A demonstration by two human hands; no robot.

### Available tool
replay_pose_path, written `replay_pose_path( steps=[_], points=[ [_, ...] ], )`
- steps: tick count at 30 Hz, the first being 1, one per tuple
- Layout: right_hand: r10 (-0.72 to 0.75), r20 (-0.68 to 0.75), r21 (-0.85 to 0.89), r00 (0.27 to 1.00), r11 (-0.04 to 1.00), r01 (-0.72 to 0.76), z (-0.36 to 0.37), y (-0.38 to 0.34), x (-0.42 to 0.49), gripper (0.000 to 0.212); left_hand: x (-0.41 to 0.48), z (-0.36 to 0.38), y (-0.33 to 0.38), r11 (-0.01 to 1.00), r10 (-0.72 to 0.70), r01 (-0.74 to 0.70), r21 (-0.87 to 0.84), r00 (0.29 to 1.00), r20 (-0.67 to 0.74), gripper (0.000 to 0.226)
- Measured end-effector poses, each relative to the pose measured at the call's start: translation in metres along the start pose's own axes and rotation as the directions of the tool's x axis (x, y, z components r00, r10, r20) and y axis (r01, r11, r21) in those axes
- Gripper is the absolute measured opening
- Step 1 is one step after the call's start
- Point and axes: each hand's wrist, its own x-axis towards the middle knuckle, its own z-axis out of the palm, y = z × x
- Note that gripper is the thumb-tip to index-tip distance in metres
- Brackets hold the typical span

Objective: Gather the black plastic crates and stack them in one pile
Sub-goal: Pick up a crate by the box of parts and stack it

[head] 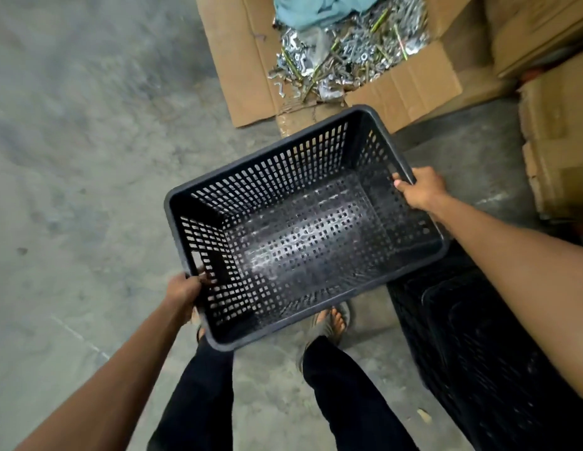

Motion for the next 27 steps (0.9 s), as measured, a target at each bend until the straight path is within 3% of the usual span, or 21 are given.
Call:
replay_pose_path(
  steps=[6,10,14,18,22,27],
  points=[
    [0.024,0.035,-0.140,0.999,0.990,-0.019,-0.138,-0.077,-0.109,0.039,-0.109,-0.106,0.156,0.921,0.270,-0.273,0.278,0.962,0.049,0.043],
    [0.013,-0.034,-0.126,0.999,0.992,-0.017,-0.254,-0.138,-0.217,0.046,-0.209,-0.172,0.273,0.786,0.498,-0.501,0.363,0.860,0.109,0.055],
    [-0.021,-0.203,0.041,0.979,0.999,0.030,-0.369,-0.190,-0.325,0.076,-0.323,-0.217,0.395,0.539,0.719,-0.719,0.438,0.664,0.206,0.068],
    [-0.019,-0.490,0.089,0.872,0.994,0.071,-0.481,-0.221,-0.433,0.060,-0.469,-0.247,0.507,0.268,0.874,-0.885,0.380,0.389,0.291,0.076],
    [-0.004,-0.684,0.091,0.730,0.992,0.090,-0.584,-0.233,-0.536,0.055,-0.624,-0.278,0.578,-0.037,0.934,-0.918,0.396,0.109,0.341,0.067],
    [0.057,-0.764,0.193,0.643,0.971,0.144,-0.699,-0.229,-0.657,0.042,-0.801,-0.310,0.617,-0.253,0.917,-0.897,0.364,-0.102,0.385,0.069]
  ],
)
